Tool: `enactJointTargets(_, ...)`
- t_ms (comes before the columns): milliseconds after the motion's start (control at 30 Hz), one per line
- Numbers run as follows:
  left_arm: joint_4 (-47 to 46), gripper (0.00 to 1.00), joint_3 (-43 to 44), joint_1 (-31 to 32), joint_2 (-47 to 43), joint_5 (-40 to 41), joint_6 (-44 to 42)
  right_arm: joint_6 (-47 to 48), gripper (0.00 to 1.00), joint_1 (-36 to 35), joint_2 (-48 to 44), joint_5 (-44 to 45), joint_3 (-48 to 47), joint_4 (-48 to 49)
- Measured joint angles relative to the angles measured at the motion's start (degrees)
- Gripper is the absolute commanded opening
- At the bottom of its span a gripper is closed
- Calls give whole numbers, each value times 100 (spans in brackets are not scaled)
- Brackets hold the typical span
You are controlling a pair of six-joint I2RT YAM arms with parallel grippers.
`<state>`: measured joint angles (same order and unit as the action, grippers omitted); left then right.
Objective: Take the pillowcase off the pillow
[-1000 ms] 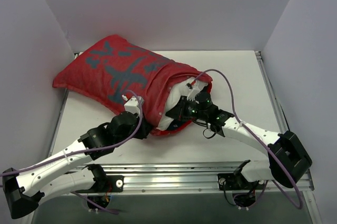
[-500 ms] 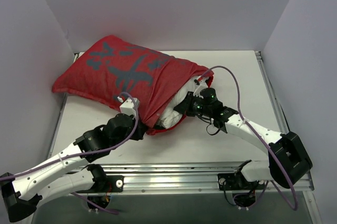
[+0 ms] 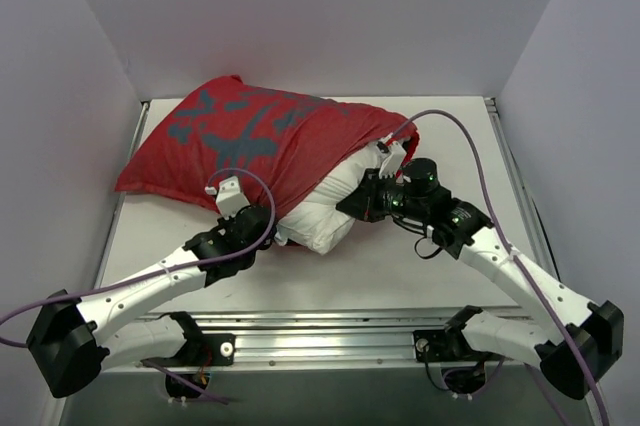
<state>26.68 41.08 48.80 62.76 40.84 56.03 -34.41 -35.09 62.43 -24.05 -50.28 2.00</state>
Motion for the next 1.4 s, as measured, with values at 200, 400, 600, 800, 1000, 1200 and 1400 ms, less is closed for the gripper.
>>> enactJointTargets(200,-446,12,28,33,70,527,382,597,0,-251,-516,-514,-310,-887)
enactJointTargets(400,-448,22,-293,50,-79,651,702,1117,0,-975,-621,-702,-282,-1360)
enactJointTargets(600,-310,36,-708,48,-533,629,811,1547,0,-1917,-636,-695,-4,-1399)
enactJointTargets(800,-72,56,-970,-94,-892,719,678,1906,59,-2697,-149,-793,-282,-1429)
enactJointTargets(1000,9,69,-1091,-184,-977,741,546,2415,79,-2796,164,-522,-1263,-1698)
enactJointTargets(1200,-48,75,-1113,-271,-909,732,433,2481,93,-2621,326,761,-2085,-2039)
enactJointTargets(1400,-264,80,-1121,-444,-608,599,236,2061,100,-883,420,2741,-1980,-2144)
